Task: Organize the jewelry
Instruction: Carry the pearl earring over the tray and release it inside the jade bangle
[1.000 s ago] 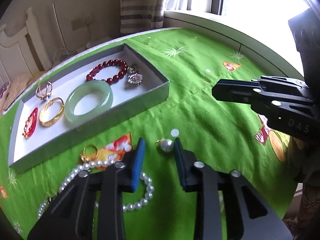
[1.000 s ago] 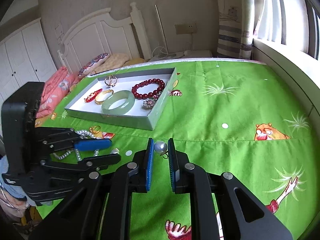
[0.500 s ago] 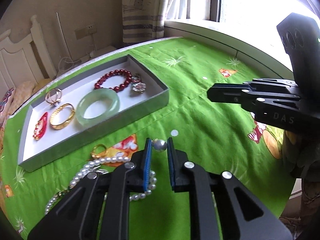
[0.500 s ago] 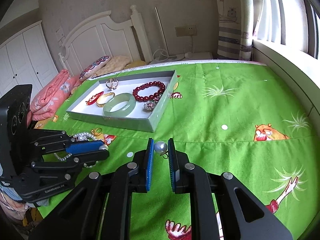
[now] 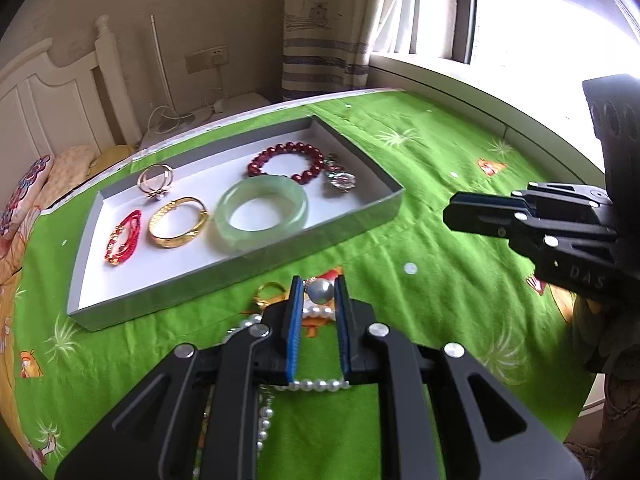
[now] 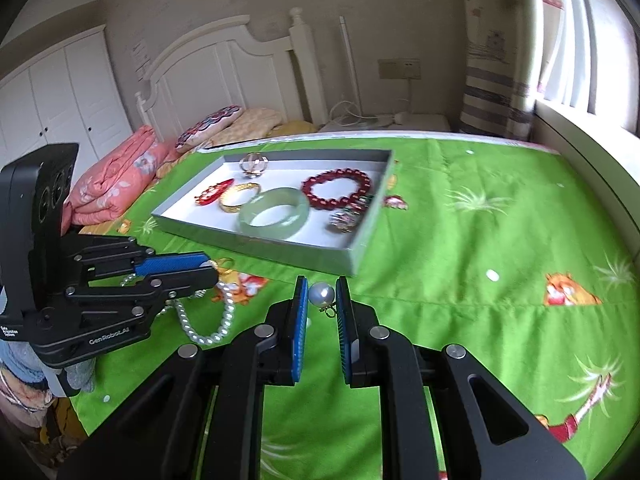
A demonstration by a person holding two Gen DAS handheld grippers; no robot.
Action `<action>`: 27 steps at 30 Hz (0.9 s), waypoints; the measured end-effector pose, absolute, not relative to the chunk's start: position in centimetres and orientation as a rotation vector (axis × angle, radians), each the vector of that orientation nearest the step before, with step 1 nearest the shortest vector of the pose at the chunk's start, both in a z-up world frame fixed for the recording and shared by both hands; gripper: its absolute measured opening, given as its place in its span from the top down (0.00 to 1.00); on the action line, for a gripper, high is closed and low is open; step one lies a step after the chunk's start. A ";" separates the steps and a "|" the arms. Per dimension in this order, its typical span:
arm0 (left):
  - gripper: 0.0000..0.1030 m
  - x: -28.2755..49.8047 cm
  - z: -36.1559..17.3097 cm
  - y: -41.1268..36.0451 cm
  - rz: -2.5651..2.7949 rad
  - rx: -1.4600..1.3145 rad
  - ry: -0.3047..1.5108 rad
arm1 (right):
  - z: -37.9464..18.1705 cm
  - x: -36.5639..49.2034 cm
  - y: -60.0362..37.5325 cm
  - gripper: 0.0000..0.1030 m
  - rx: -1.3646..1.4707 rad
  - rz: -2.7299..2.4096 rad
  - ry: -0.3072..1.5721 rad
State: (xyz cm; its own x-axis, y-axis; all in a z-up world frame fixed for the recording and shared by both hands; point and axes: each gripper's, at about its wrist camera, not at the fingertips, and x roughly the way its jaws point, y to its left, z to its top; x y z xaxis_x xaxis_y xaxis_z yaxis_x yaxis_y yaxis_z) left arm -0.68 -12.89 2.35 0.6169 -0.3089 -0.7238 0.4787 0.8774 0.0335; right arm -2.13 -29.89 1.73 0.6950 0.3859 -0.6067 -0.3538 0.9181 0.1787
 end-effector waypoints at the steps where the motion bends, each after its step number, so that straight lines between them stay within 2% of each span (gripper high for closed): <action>1: 0.85 -0.6 2.4 -12.6 -0.453 0.225 0.784 | 1.9 -2.0 -29.4 0.87 0.040 0.421 0.685; 13: 0.85 1.8 3.6 -8.1 -0.432 0.040 0.787 | 2.5 -0.3 -25.6 0.87 0.003 0.476 0.661; 20: 0.85 5.5 5.1 -7.6 -0.471 -0.069 0.802 | 3.5 2.6 -23.0 0.87 -0.070 0.495 0.652; 27: 0.85 9.3 4.5 -7.8 -0.470 -0.149 0.865 | 2.5 5.6 -21.0 0.87 -0.119 0.488 0.695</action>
State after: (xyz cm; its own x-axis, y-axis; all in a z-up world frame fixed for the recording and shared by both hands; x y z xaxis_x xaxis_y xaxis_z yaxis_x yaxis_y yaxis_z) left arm 9.30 -7.82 4.48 0.5542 -0.4553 -0.6968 0.3368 0.8882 -0.3125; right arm 5.65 -21.02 2.53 0.6613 0.3913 -0.6400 -0.4688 0.8816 0.0547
